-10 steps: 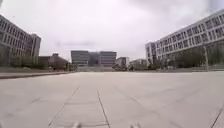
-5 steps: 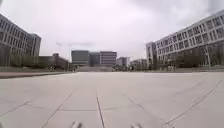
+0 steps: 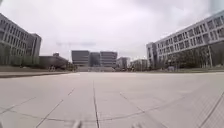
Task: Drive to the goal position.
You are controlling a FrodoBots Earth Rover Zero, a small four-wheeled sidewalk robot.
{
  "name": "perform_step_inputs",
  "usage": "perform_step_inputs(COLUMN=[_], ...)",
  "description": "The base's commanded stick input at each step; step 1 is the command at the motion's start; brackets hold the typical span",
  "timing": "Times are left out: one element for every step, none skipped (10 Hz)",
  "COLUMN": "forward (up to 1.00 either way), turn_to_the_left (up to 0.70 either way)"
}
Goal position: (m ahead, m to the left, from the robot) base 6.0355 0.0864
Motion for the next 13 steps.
perform_step_inputs(forward=[0.70, 0.70, 0.70, 0.70, 0.70, 0.70, 0.70, 0.70, 0.70, 0.70, 0.70, 0.70, 0.70], turn_to_the_left=[0.00, 0.00, 0.00, 0.00, 0.00, 0.00, 0.00, 0.00, 0.00, 0.00, 0.00, 0.00, 0.00])
